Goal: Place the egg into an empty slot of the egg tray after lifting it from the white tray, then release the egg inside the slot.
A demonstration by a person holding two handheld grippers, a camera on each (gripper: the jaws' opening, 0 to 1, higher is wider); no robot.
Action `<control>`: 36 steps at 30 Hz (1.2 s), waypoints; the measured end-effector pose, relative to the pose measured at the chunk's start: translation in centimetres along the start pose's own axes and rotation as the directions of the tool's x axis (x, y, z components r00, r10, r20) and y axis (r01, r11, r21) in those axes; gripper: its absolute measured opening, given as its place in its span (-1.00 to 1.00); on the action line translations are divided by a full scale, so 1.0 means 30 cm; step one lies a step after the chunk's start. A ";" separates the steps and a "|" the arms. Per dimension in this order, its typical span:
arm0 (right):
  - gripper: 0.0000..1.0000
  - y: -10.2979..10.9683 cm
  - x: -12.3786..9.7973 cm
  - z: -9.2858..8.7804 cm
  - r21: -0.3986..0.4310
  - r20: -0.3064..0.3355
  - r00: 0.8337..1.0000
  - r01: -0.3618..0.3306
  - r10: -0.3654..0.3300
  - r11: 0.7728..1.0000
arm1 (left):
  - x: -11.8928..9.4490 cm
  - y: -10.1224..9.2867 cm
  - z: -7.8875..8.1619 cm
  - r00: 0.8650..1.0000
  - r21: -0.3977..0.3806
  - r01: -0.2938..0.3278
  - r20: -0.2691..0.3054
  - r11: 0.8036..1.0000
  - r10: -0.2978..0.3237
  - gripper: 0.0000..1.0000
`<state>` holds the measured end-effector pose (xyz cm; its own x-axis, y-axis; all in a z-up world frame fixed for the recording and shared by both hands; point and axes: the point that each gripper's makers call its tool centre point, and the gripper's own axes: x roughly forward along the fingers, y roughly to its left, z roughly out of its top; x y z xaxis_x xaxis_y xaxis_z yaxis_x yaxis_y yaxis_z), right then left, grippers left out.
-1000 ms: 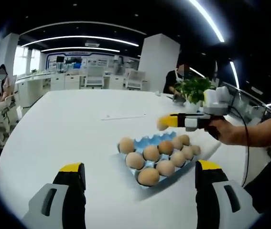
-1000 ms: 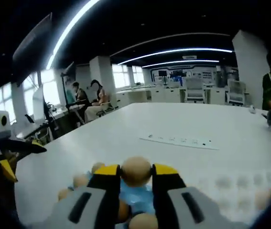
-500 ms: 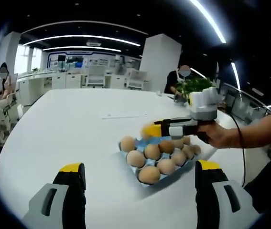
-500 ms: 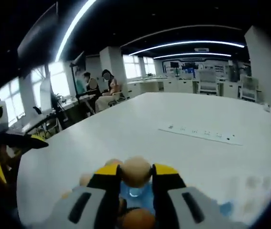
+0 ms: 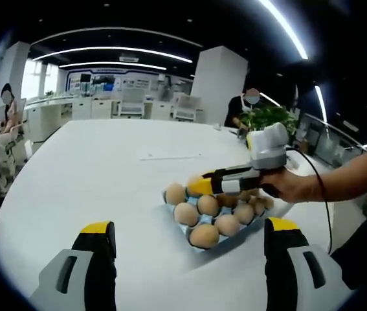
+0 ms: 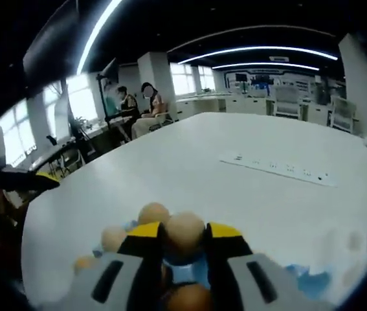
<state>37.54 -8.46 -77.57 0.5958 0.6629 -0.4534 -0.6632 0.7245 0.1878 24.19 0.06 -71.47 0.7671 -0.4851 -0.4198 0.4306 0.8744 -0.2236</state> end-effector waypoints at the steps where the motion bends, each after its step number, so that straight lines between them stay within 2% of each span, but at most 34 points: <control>1: -0.48 -0.001 -0.001 -0.002 0.010 0.000 1.000 -0.002 0.002 1.000 | 0.000 0.000 0.000 1.000 0.000 0.000 0.000 1.000 0.000 0.92; 12: -0.47 -0.011 -0.029 -0.008 0.026 -0.003 1.000 -0.002 0.002 1.000 | 0.002 -0.009 0.010 1.000 0.008 0.004 0.004 1.000 -0.004 0.92; 15: -0.49 -0.014 -0.053 -0.019 0.031 -0.012 1.000 -0.002 0.003 1.000 | 0.006 -0.017 0.011 1.000 0.012 0.009 0.004 1.000 -0.009 0.92; 20: -0.51 -0.030 -0.111 -0.009 0.033 0.016 1.000 0.011 -0.011 0.999 | 0.015 -0.031 0.013 1.000 0.015 0.020 0.003 1.000 -0.020 0.92; 24: -0.51 -0.082 -0.175 0.002 0.056 0.059 0.997 0.047 -0.050 0.997 | 0.021 -0.039 0.015 1.000 0.019 0.024 0.003 1.000 -0.024 0.92; 29: -0.52 -0.162 -0.234 -0.023 0.091 0.062 0.992 0.104 -0.110 0.990 | 0.027 -0.048 0.016 0.999 0.027 0.034 -0.001 0.999 -0.034 0.92; 36: -0.52 -0.232 -0.300 -0.042 0.115 0.072 0.983 0.161 -0.170 0.980 | 0.028 -0.050 0.021 0.999 0.029 0.035 0.000 0.999 -0.035 0.92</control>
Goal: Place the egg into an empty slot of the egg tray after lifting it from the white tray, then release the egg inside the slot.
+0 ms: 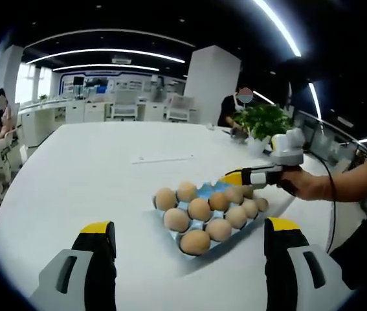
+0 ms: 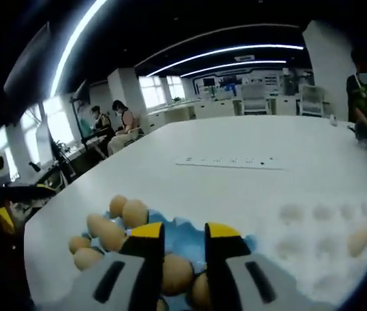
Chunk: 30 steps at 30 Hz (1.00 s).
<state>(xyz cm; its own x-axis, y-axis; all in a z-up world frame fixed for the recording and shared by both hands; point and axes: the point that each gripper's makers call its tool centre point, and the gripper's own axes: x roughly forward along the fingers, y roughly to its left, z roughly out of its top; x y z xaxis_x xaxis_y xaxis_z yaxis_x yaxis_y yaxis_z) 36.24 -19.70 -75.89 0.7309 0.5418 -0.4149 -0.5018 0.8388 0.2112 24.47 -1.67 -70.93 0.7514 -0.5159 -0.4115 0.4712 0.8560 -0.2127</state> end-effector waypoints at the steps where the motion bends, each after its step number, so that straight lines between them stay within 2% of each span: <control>1: -0.52 -0.013 -0.009 0.000 -0.001 0.004 1.000 0.011 -0.011 1.000 | 0.000 0.000 0.000 1.000 0.000 0.000 0.000 1.000 0.000 0.92; 3: -0.52 -0.035 -0.025 -0.001 0.001 0.007 1.000 0.026 -0.026 1.000 | 0.000 0.000 0.001 1.000 0.001 0.001 0.000 1.000 -0.001 0.92; 7: -0.52 -0.114 -0.072 0.003 -0.016 0.022 0.995 0.096 -0.096 0.995 | 0.000 0.000 0.003 1.000 0.003 0.001 0.000 1.000 -0.001 0.92; 8: -0.52 -0.161 -0.096 0.008 -0.014 0.039 0.989 0.142 -0.141 0.990 | 0.001 0.000 0.002 1.000 0.000 0.002 0.000 1.000 -0.002 0.92; 10: -0.52 -0.205 -0.118 -0.007 -0.003 0.018 0.986 0.165 -0.164 0.986 | 0.003 0.000 0.002 1.000 0.002 0.003 -0.001 1.000 -0.003 0.92; 12: -0.52 -0.246 -0.138 -0.011 -0.004 0.026 0.981 0.194 -0.194 0.981 | 0.005 -0.003 0.003 1.000 0.001 0.005 -0.001 1.000 -0.005 0.92; 17: -0.52 -0.373 -0.212 -0.006 0.019 0.048 0.947 0.318 -0.319 0.948 | 0.008 -0.004 0.008 1.000 0.004 0.009 0.001 1.000 -0.009 0.92; 21: -0.52 -0.490 -0.282 0.002 0.044 0.064 0.904 0.421 -0.423 0.906 | 0.008 -0.001 0.008 1.000 0.006 0.008 -0.002 1.000 -0.008 0.92; 23: -0.51 -0.530 -0.304 -0.002 0.045 0.064 0.889 0.451 -0.454 0.891 | 0.009 0.000 0.008 1.000 0.005 0.005 -0.003 1.000 -0.005 0.92; 26: -0.51 -0.570 -0.327 -0.010 0.048 0.061 0.872 0.484 -0.486 0.874 | 0.010 0.000 0.007 1.000 0.005 0.006 -0.004 1.000 -0.006 0.92; 30: -0.51 -0.595 -0.338 -0.021 0.059 0.053 0.862 0.501 -0.504 0.864 | 0.010 -0.003 0.010 1.000 0.007 0.008 -0.003 1.000 -0.008 0.92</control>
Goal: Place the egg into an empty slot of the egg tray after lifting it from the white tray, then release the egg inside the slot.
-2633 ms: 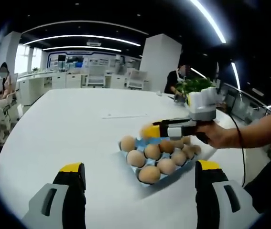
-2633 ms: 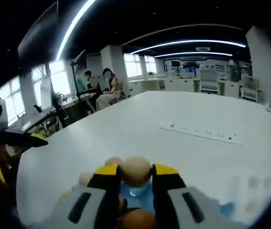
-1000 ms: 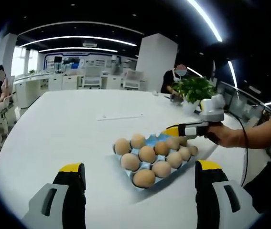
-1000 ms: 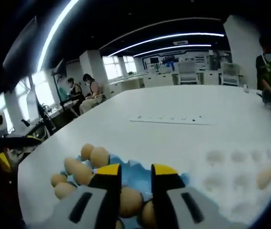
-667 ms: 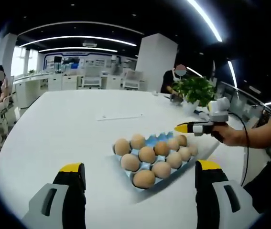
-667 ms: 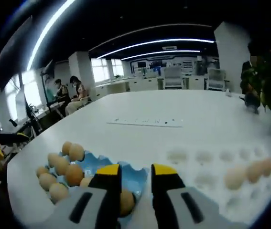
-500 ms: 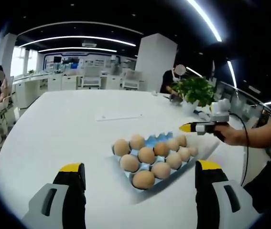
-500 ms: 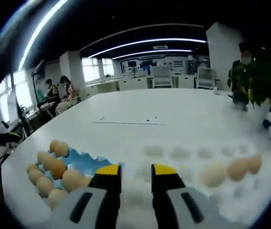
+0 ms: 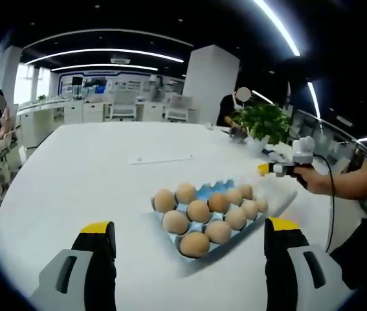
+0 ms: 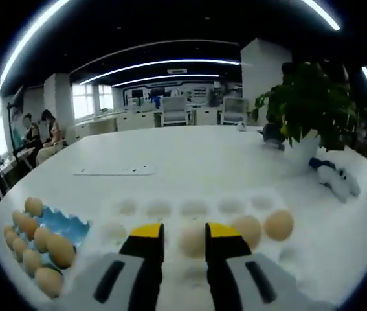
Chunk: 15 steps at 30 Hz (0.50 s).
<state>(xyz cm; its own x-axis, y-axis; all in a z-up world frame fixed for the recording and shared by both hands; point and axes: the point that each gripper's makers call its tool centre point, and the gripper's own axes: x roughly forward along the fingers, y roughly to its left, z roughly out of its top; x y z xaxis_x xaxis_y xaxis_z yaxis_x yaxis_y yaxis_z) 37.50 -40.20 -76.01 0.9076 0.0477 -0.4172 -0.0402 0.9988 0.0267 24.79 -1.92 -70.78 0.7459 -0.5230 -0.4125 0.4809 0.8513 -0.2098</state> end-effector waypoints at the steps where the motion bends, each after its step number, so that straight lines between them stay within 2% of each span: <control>1: -0.51 -0.006 0.003 -0.006 -0.003 -0.006 1.000 0.006 -0.006 1.000 | 0.000 0.000 -0.001 1.000 0.001 0.000 -0.001 1.000 0.000 0.92; 7: -0.50 -0.036 0.026 -0.033 -0.001 -0.035 0.999 0.028 -0.028 1.000 | -0.006 0.004 0.000 1.000 0.000 -0.006 -0.001 1.000 0.006 0.92; 9: -0.48 -0.038 0.040 -0.054 -0.022 -0.066 0.998 0.022 -0.023 1.000 | -0.008 0.006 -0.001 1.000 0.003 -0.007 -0.003 1.000 0.007 0.92; 15: -0.47 -0.031 0.063 -0.055 -0.061 -0.070 0.997 0.011 -0.015 0.998 | -0.013 0.014 -0.002 1.000 0.001 -0.017 -0.003 1.000 0.017 0.92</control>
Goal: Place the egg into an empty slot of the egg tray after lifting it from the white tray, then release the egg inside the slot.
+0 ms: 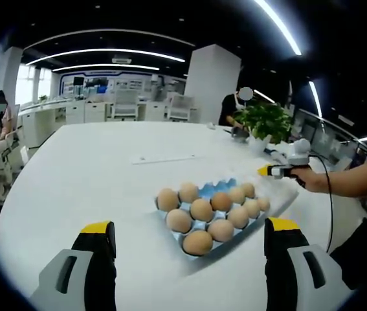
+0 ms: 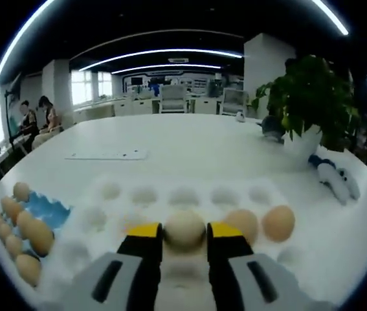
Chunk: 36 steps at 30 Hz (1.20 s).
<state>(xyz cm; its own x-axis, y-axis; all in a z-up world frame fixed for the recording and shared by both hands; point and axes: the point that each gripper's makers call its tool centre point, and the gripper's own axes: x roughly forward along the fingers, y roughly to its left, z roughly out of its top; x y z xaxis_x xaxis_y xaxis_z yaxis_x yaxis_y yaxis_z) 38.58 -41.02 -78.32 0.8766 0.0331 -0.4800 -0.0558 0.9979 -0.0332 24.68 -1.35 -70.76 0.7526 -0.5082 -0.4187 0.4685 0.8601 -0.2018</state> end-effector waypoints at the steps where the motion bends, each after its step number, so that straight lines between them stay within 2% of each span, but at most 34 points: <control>1: -0.47 -0.001 0.002 0.002 -0.010 0.000 1.000 -0.001 0.001 1.000 | -0.001 0.001 -0.001 1.000 -0.001 -0.001 0.000 1.000 0.001 0.92; 7: -0.49 -0.005 -0.006 0.006 0.008 0.003 1.000 -0.005 0.005 1.000 | -0.004 -0.005 -0.001 1.000 0.000 0.002 0.002 1.000 -0.002 0.92; 12: -0.49 0.005 -0.026 0.061 0.024 0.061 0.998 -0.008 0.007 1.000 | -0.010 0.009 0.002 1.000 -0.005 -0.012 0.008 1.000 0.012 0.93; 16: -0.49 0.024 -0.040 0.093 0.022 0.082 0.996 -0.028 0.026 0.999 | -0.009 0.006 -0.001 1.000 -0.003 -0.010 0.005 1.000 0.010 0.92; 22: -0.49 0.083 -0.050 0.111 0.033 0.096 0.993 -0.068 0.065 0.997 | -0.006 -0.004 -0.004 1.000 -0.003 -0.003 0.003 1.000 0.003 0.92; 28: -0.50 0.212 -0.065 0.149 0.022 0.129 0.979 -0.161 0.157 0.987 | -0.008 -0.003 -0.004 1.000 -0.003 -0.004 0.003 1.000 0.004 0.92; 36: -0.49 0.406 -0.081 0.178 -0.006 0.136 0.946 -0.296 0.294 0.955 | -0.010 -0.003 -0.006 1.000 -0.005 -0.005 0.002 1.000 0.005 0.92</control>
<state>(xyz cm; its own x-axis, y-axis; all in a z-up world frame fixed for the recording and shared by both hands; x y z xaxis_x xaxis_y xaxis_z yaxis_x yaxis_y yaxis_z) 38.33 -28.65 -72.89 0.8781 0.3322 -0.3442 -0.3155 0.9431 0.1052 24.32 -1.26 -70.77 0.7559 -0.5042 -0.4176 0.4628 0.8627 -0.2039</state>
